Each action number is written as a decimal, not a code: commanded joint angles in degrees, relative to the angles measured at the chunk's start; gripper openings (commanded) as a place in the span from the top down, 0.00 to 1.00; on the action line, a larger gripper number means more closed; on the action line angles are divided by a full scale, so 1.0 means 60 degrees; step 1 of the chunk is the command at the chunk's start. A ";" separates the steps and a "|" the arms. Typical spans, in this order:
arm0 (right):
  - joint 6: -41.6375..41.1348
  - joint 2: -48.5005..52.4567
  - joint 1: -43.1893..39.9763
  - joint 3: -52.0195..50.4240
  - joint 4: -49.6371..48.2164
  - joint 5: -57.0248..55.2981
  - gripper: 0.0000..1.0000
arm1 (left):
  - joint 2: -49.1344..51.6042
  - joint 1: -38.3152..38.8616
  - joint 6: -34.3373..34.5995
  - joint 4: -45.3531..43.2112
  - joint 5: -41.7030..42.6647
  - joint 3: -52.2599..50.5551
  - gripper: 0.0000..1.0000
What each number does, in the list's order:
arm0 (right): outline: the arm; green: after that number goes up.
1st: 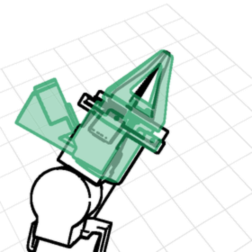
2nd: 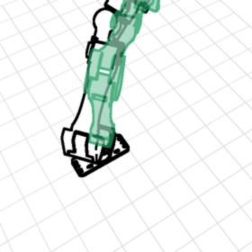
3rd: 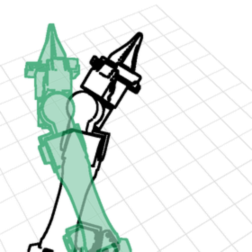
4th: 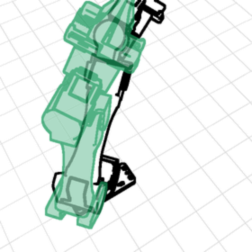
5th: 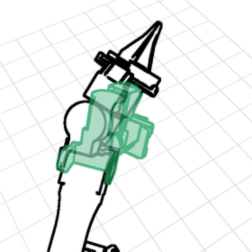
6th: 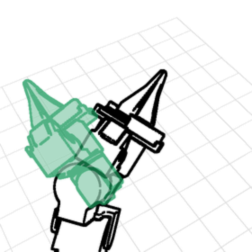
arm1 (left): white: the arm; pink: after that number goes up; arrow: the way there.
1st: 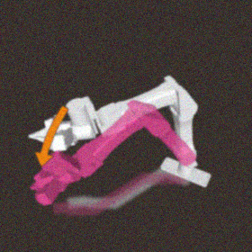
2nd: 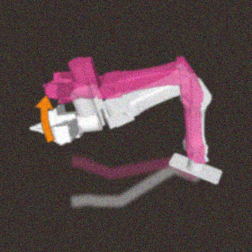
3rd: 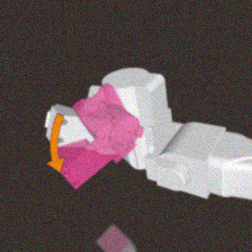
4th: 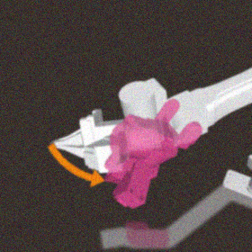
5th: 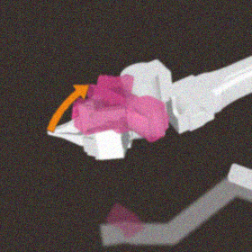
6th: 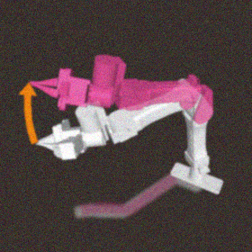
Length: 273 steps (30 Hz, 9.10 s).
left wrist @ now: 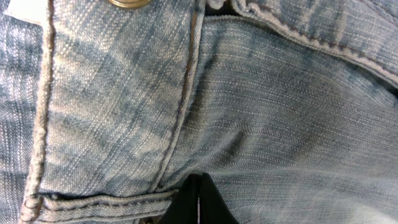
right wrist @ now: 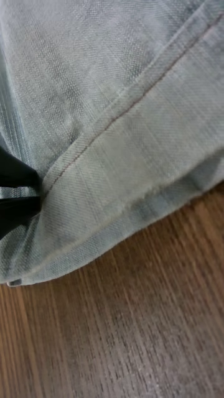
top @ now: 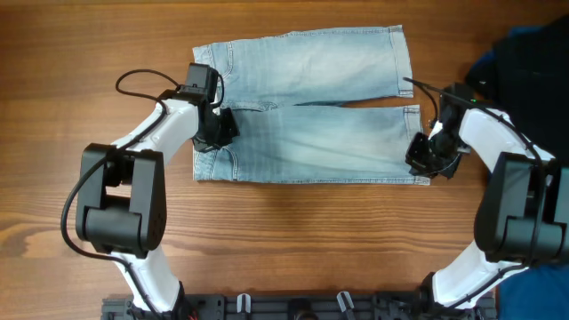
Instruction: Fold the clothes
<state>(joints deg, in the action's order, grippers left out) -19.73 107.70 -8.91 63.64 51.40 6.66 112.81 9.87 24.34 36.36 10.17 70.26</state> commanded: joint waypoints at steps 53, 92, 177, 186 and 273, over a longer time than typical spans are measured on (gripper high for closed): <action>0.3009 0.0648 0.1574 0.1945 -0.5588 -0.1541 0.90 | -0.0878 -0.0419 -0.0270 -0.2550 -0.1869 0.0543 0.92; -0.2160 -0.3129 0.0659 -0.2240 -0.0576 -0.0856 0.44 | -0.4244 -0.0834 0.1060 0.3661 -0.1963 -0.0339 0.76; -0.0590 -0.2881 0.0543 -0.0514 0.0601 -0.0860 0.96 | -0.6779 -0.0834 0.3082 0.0667 -0.1355 -0.5227 0.96; -0.0233 -0.4765 0.0543 0.0714 0.2299 -0.0852 0.96 | -0.8266 -0.0831 0.2973 0.5020 -0.1359 -0.2958 0.94; 0.2047 0.1326 0.2313 0.2699 0.0736 0.0313 0.96 | -0.1869 -0.1606 0.0466 -0.0459 -0.1239 -0.0146 0.95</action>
<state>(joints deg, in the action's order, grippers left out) -6.44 120.14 4.97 82.17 54.72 13.37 101.25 -1.41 28.95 33.91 2.07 69.71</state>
